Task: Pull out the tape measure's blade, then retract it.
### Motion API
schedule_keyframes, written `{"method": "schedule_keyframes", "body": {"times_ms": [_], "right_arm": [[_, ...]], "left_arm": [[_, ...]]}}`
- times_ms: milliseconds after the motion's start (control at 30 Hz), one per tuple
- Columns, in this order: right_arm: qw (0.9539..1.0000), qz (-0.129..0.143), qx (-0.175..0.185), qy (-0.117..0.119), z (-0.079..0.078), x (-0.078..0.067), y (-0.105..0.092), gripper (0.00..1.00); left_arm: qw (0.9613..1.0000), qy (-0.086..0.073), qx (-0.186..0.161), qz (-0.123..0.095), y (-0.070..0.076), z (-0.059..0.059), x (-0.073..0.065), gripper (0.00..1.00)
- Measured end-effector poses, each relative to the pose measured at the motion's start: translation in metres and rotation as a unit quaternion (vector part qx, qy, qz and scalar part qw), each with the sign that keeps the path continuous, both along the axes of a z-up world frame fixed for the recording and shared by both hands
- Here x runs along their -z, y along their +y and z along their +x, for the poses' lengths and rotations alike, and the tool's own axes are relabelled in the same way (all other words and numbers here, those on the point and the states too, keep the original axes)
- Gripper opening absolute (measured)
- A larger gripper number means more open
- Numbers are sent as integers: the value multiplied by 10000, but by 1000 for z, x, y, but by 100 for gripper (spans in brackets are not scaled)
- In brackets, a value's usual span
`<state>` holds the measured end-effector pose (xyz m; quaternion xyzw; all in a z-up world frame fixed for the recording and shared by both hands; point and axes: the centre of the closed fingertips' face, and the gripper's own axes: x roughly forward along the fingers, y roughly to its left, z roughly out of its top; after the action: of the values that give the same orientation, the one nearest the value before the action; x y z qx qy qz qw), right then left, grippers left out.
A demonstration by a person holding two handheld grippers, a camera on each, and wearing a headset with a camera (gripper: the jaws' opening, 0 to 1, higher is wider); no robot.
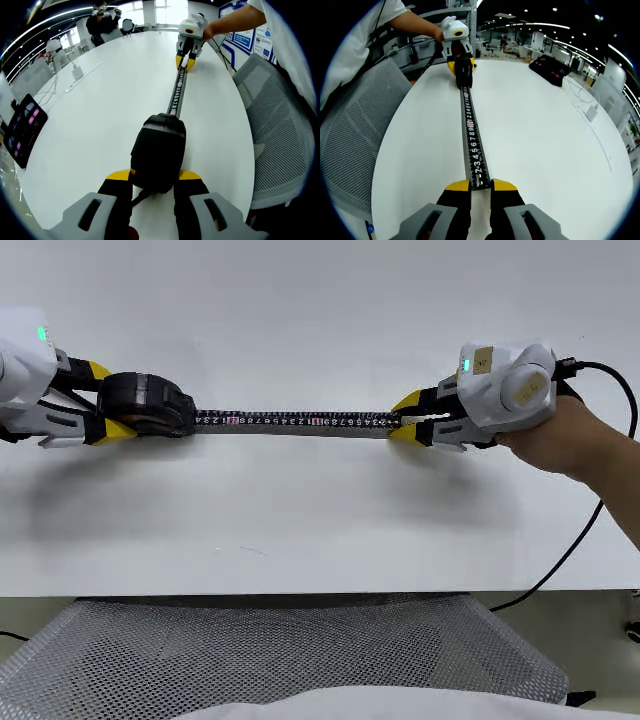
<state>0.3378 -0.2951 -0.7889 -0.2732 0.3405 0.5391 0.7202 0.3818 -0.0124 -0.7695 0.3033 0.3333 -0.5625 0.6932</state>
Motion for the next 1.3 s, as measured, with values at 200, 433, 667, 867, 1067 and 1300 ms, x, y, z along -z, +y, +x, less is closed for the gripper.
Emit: {"method": "schedule_keyframes", "body": {"times_ms": [200, 433, 667, 867, 1067, 1300], "right_arm": [[9999, -48, -2, 138, -2, 1, 0, 11], [9998, -91, 27, 164, 0, 2, 1, 11], [9998, -121, 39, 166, 0, 3, 1, 12], [9996, -111, 93, 231, -1, 2, 1, 17], [9994, -86, 188, 278, -3, 1, 1, 20], [9985, -1, 444, 306, -1, -4, 2, 25]], "left_arm": [[10000, 7, -52, 52, -1, 0, 1, 27], [9998, 50, -153, 117, -1, 1, 4, 28], [9997, 73, -183, 176, -1, 2, 5, 28], [9994, 117, -264, 187, -1, 2, 6, 31], [9994, 150, -264, 186, 1, 0, 6, 33], [9986, 211, -481, 67, 3, -1, 4, 39]]}}
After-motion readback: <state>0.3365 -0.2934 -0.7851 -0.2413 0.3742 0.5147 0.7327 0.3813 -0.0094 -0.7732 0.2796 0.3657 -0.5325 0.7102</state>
